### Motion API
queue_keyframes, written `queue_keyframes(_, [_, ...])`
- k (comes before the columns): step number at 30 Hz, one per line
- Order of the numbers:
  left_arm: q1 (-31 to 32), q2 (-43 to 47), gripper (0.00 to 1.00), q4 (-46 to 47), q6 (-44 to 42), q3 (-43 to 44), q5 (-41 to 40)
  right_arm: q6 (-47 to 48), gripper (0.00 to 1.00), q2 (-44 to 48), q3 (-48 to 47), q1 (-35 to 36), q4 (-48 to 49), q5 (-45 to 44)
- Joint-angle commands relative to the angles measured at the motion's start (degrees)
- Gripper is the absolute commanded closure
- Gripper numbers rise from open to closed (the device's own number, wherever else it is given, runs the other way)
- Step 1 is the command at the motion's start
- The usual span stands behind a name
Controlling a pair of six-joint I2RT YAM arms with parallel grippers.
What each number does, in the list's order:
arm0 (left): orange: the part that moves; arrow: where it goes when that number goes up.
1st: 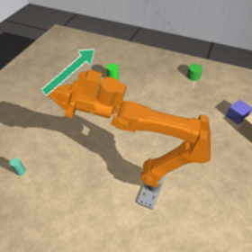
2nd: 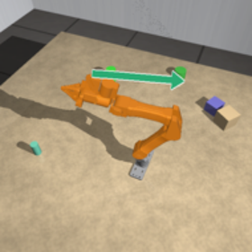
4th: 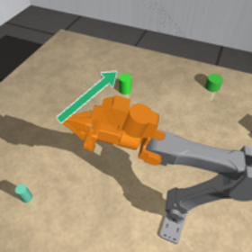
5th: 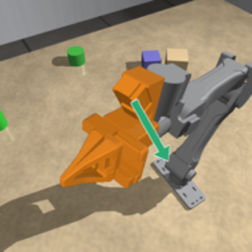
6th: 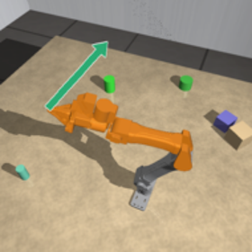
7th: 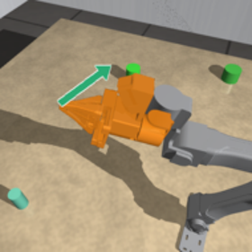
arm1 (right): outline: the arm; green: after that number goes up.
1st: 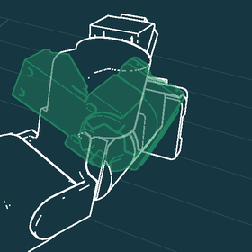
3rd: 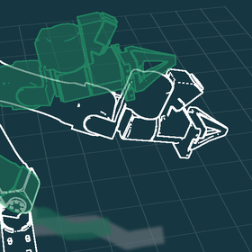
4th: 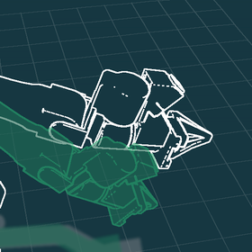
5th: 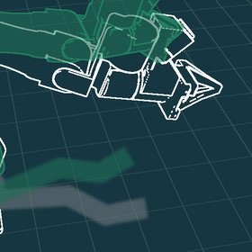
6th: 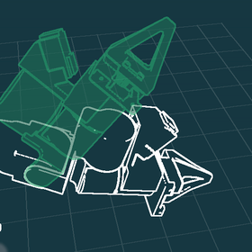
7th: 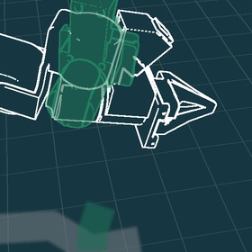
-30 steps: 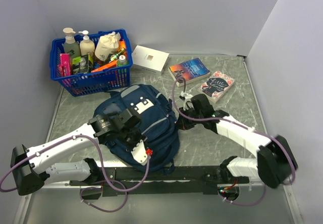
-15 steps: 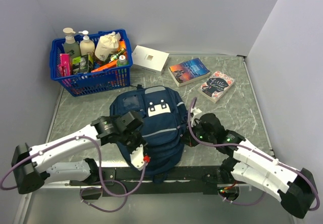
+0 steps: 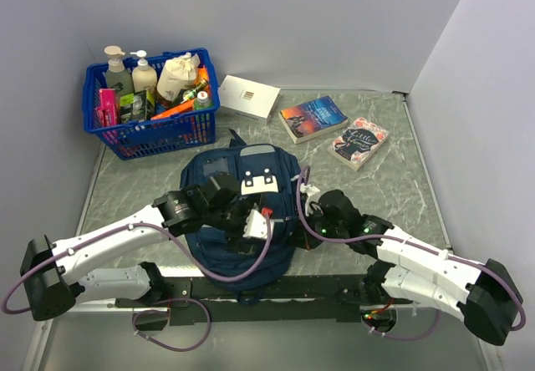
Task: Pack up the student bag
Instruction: Zip the student bag at the center of the board.
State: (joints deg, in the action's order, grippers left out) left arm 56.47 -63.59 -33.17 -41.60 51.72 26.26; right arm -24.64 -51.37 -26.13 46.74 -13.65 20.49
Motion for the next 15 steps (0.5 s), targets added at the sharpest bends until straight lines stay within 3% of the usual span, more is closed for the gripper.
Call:
queue_keyframes(1, [0.5,-1.9,0.04,15.7,18.0,-2.4,-2.2,-0.7,1.0,2.4,-0.1,0.5,5.6,2.3])
queue_keyframes(10, [3.6,-5.5,0.01,19.2,19.8,-3.8,-6.9,-1.3,1.0,2.3,1.3,0.6,9.0,3.9])
queue_keyframes(13, [3.7,-6.1,0.07,19.9,20.9,-4.2,-9.0,-1.2,1.0,1.2,1.1,0.5,9.7,4.9])
queue_keyframes(15, [4.4,-6.3,0.16,20.3,20.6,-4.8,-10.3,-1.1,1.0,0.9,1.2,0.5,9.8,5.5])
